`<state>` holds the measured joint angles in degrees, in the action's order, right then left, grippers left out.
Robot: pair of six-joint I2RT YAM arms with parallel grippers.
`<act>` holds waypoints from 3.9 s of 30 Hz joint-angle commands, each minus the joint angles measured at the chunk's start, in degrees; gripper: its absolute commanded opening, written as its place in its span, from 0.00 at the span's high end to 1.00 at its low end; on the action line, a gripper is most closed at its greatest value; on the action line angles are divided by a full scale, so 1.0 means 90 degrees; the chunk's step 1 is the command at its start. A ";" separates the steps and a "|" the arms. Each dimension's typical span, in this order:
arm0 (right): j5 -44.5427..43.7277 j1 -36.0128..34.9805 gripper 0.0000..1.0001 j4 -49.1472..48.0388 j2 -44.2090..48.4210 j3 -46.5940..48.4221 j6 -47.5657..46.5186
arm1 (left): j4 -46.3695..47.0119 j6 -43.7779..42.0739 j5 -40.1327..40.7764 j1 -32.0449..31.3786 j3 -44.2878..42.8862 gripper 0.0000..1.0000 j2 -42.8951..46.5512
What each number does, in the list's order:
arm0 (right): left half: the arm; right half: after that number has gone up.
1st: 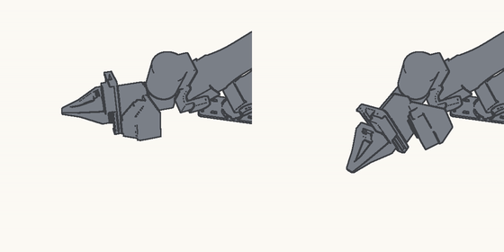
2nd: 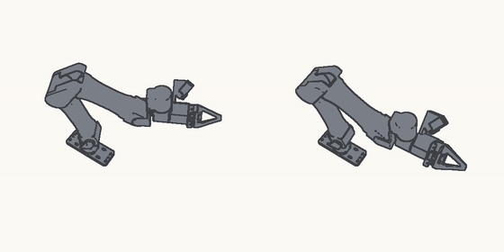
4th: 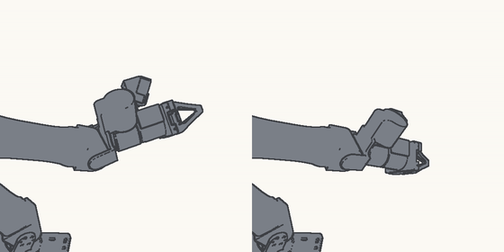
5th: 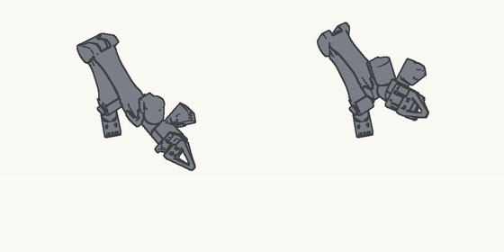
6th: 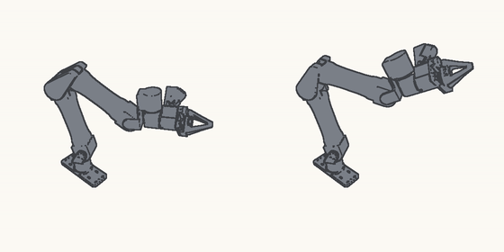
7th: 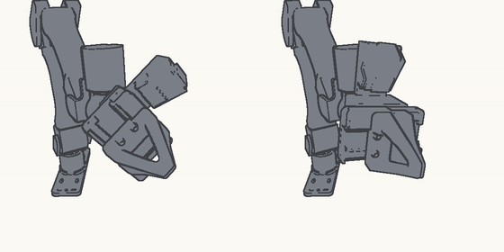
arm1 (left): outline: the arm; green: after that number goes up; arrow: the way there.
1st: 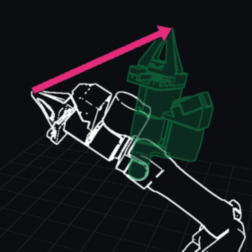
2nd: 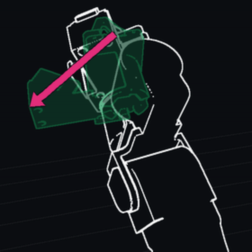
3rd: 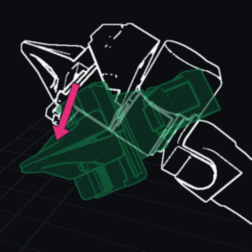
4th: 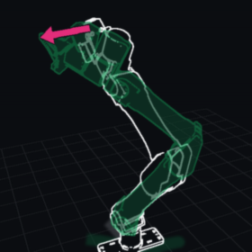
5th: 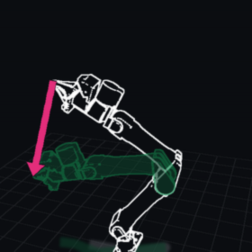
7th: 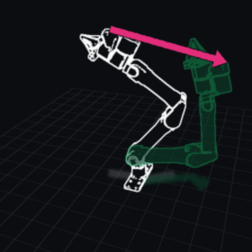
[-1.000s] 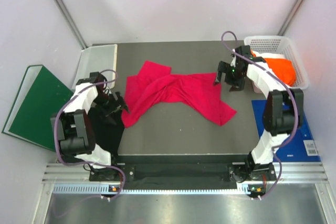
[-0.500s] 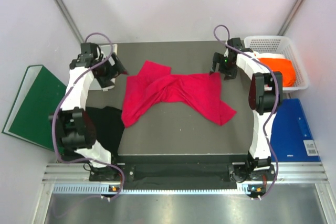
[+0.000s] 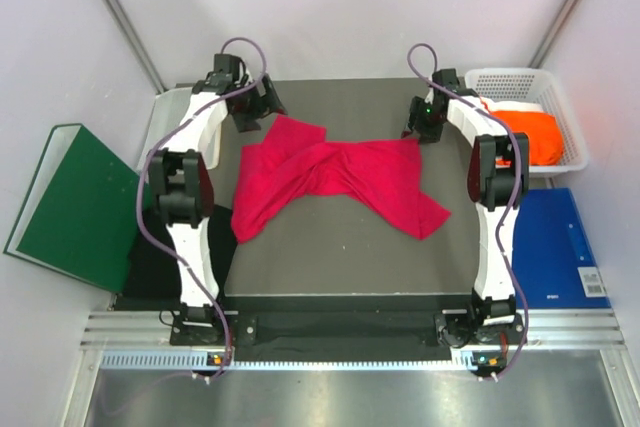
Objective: Fold and stack the t-shirts
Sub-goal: Flatten out the tshirt
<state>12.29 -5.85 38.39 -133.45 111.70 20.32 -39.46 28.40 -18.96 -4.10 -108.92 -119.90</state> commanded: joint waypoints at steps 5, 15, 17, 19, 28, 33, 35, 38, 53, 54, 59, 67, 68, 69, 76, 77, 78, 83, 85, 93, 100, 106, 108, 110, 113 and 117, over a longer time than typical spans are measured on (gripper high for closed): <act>0.0284 -0.0005 0.76 0.0216 -0.0426 0.0069 0.0223 | 0.0254 -0.0099 0.0749 -0.0131 -0.1899 0.01 -0.1588; 0.0314 0.0005 1.00 0.0266 0.0032 -0.0428 0.0047 | -0.0068 -0.0411 0.1149 -0.0111 -0.2293 0.01 -0.1962; 0.0304 0.0005 1.00 0.0256 0.0130 -0.0546 0.0038 | -0.0010 -0.0480 0.1228 -0.0062 -0.1844 0.01 -0.1612; 0.0323 0.0005 1.00 0.0266 0.0179 -0.0594 0.0018 | 0.0097 -0.0490 0.1257 0.0064 -0.1319 0.01 -0.1338; 0.0382 0.0005 1.00 0.0236 0.0316 -0.0624 0.0096 | -0.0225 -0.0588 0.1726 0.0406 0.0479 0.01 -0.0049; 0.0431 -0.0005 1.00 0.0226 0.0267 -0.0585 0.0155 | 0.0010 -0.0500 0.1541 0.0407 0.1145 0.02 0.0002; 0.0440 -0.0005 1.00 0.0217 0.0277 -0.0595 0.0165 | 0.0019 -0.0461 0.1482 0.0407 0.1146 0.09 -0.0164; 0.0392 -0.0005 1.00 0.0227 0.0306 -0.0624 0.0165 | 0.0019 -0.0460 0.1277 0.0407 0.1077 0.20 -0.0408; 0.0343 -0.0005 1.00 0.0226 0.0550 -0.0702 0.0262 | -0.0195 -0.0509 0.1949 0.0416 0.0931 1.00 -0.0390; 0.0314 -0.0005 1.00 0.0226 0.0637 -0.0741 0.0262 | -0.0215 -0.0548 0.2018 0.0407 0.0815 1.00 -0.0273; 0.0255 -0.0005 1.00 0.0187 0.0862 -0.0819 0.0321 | -0.0205 -0.0578 0.2312 0.0641 0.0405 1.00 -0.0018; 0.0245 -0.0005 1.00 0.0119 0.0950 -0.1034 0.0408 | -0.0322 -0.0764 0.1795 0.0738 0.0286 0.12 -0.0203; 0.0236 -0.0005 1.00 0.0090 0.0951 -0.1082 0.0428 | -0.0293 -0.0725 0.1736 0.0768 0.0373 0.09 -0.0223; 0.0255 -0.0014 1.00 0.0061 0.0970 -0.1102 0.0438 | -0.0225 -0.0715 0.1687 0.0778 0.0432 0.10 -0.0213; 0.0275 -0.0014 1.00 0.0021 0.0912 -0.1103 0.0467 | 0.0087 -0.0510 0.1384 0.0992 0.0872 0.36 -0.0321; 0.0294 -0.0005 1.00 0.0021 0.0902 -0.1074 0.0467 | 0.0136 -0.0490 0.1384 0.1021 0.0940 0.36 -0.0379; 0.0294 -0.0024 1.00 0.0041 0.0882 -0.1054 0.0467 | 0.0166 -0.0480 0.1403 0.1041 0.0960 0.36 -0.0418; 0.0314 -0.0014 1.00 0.0119 0.0804 -0.0927 0.0428 | 0.0225 -0.0480 0.1404 0.1051 0.0834 0.34 -0.0769; 0.0323 -0.0005 1.00 0.0129 0.0804 -0.0907 0.0438 | 0.0234 -0.0490 0.1336 0.1041 0.0756 0.33 -0.0925; 0.0304 -0.0005 1.00 0.0217 0.0775 -0.0751 0.0399 | 0.0303 -0.0490 0.0897 0.0925 0.0619 0.51 -0.1385; 0.0265 -0.0005 1.00 0.0363 0.0872 -0.0634 0.0379 | -0.0137 -0.0676 0.0603 0.0534 0.0159 1.00 -0.1728; 0.0245 -0.0005 1.00 0.0470 0.1302 -0.0634 0.0418 | -0.0399 -0.0792 0.1022 0.0611 -0.0289 1.00 -0.1084; 0.0216 -0.0005 1.00 0.0480 0.1555 -0.0595 0.0438 | -0.0488 -0.0783 0.1169 0.0699 -0.0610 1.00 -0.0908; 0.0119 -0.0005 1.00 0.0519 0.1808 -0.0468 0.0438 | -0.0479 -0.0705 0.1305 0.0748 -0.0739 1.00 -0.0547; 0.0002 -0.0014 1.00 0.0617 0.2150 -0.0234 0.0419 | -0.0343 -0.0520 0.1394 0.0836 -0.0876 1.00 0.0000; -0.0164 -0.0053 1.00 0.0637 0.2649 0.0030 0.0370 | -0.0283 -0.0266 0.1414 0.0904 -0.1080 1.00 0.0664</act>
<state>13.15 -5.85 44.40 -117.89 107.18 24.10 -43.57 23.68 -7.53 3.44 -113.95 -124.62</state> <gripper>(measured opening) 0.015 0.011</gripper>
